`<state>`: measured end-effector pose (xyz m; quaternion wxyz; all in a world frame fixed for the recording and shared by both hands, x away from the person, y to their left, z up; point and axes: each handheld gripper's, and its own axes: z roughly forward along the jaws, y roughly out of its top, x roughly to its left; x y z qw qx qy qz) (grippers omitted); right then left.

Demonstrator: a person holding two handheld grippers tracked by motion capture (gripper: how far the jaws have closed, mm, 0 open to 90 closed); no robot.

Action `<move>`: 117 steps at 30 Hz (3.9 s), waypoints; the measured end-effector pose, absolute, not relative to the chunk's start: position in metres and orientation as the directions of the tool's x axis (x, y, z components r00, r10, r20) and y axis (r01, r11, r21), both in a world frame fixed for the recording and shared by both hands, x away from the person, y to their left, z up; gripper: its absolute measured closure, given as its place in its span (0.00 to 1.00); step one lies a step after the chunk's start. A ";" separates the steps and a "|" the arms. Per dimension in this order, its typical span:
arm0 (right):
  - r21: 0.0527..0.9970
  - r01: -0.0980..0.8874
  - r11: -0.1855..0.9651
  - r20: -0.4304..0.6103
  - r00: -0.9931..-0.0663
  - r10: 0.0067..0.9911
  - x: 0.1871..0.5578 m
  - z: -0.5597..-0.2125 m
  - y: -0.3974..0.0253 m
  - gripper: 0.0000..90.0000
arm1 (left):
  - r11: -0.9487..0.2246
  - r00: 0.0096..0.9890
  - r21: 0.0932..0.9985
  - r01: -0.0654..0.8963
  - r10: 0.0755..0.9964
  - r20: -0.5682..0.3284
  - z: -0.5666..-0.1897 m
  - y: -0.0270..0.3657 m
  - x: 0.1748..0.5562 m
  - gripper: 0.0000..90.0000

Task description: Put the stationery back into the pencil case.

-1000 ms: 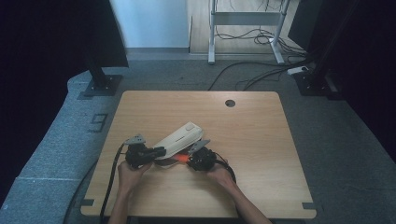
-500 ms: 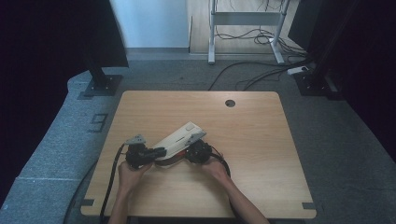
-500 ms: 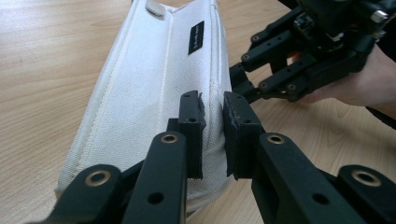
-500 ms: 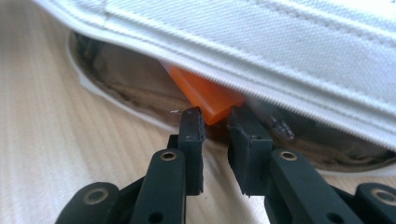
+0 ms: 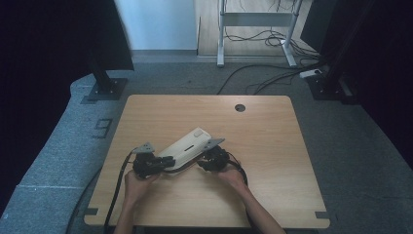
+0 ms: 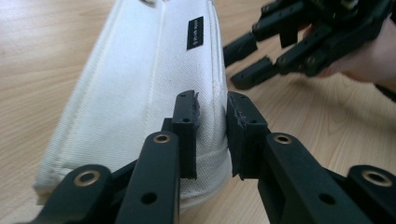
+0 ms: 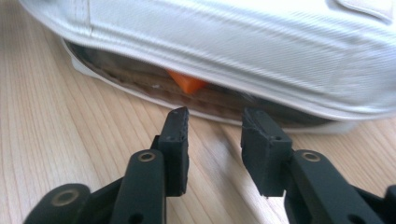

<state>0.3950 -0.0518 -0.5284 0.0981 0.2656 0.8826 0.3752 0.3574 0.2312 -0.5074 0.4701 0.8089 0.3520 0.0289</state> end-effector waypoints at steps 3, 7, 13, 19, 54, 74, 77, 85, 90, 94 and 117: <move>0.719 0.398 0.570 0.020 -0.831 0.555 0.394 -0.525 -0.060 0.65 | -0.324 0.752 0.773 0.546 0.597 -0.281 -0.511 0.228 0.355 0.80; 0.723 0.393 0.569 0.011 -0.829 0.559 0.391 -0.521 -0.067 0.62 | -0.345 0.755 0.766 0.542 0.601 -0.264 -0.514 0.225 0.353 0.78; 0.728 0.397 0.559 0.018 -0.826 0.564 0.388 -0.518 -0.074 0.57 | -0.377 0.758 0.757 0.533 0.611 -0.229 -0.520 0.220 0.349 0.77; 0.729 0.397 0.558 0.021 -0.827 0.561 0.385 -0.518 -0.077 0.49 | -0.389 0.767 0.769 0.507 0.610 -0.198 -0.517 0.219 0.347 0.63; 0.750 0.418 0.513 -0.017 -0.763 0.646 0.351 -0.502 -0.144 0.00 | -0.390 0.703 0.787 0.478 0.708 -0.075 -0.487 0.252 0.324 0.11; 0.778 0.443 0.445 -0.022 -0.689 0.725 0.329 -0.495 -0.198 0.00 | -0.379 0.676 0.778 0.501 0.733 -0.078 -0.493 0.273 0.316 0.00; 0.780 0.443 0.441 -0.027 -0.680 0.732 0.326 -0.496 -0.204 0.00 | -0.376 0.671 0.775 0.508 0.737 -0.082 -0.496 0.275 0.316 0.00; 0.786 0.461 0.412 -0.017 -0.650 0.760 0.319 -0.502 -0.222 0.00 | -0.382 0.658 0.758 0.529 0.749 -0.081 -0.511 0.281 0.314 0.00; 0.784 0.472 0.403 -0.012 -0.638 0.770 0.317 -0.509 -0.229 0.00 | -0.394 0.650 0.740 0.546 0.756 -0.077 -0.521 0.282 0.315 0.00; 0.775 0.488 0.401 -0.006 -0.629 0.777 0.316 -0.519 -0.234 0.00 | -0.399 0.646 0.729 0.556 0.759 -0.077 -0.529 0.282 0.316 0.00; 0.714 0.569 0.408 0.010 -0.591 0.807 0.313 -0.556 -0.246 0.00 | -0.456 0.609 0.657 0.601 0.793 -0.007 -0.548 0.273 0.320 0.00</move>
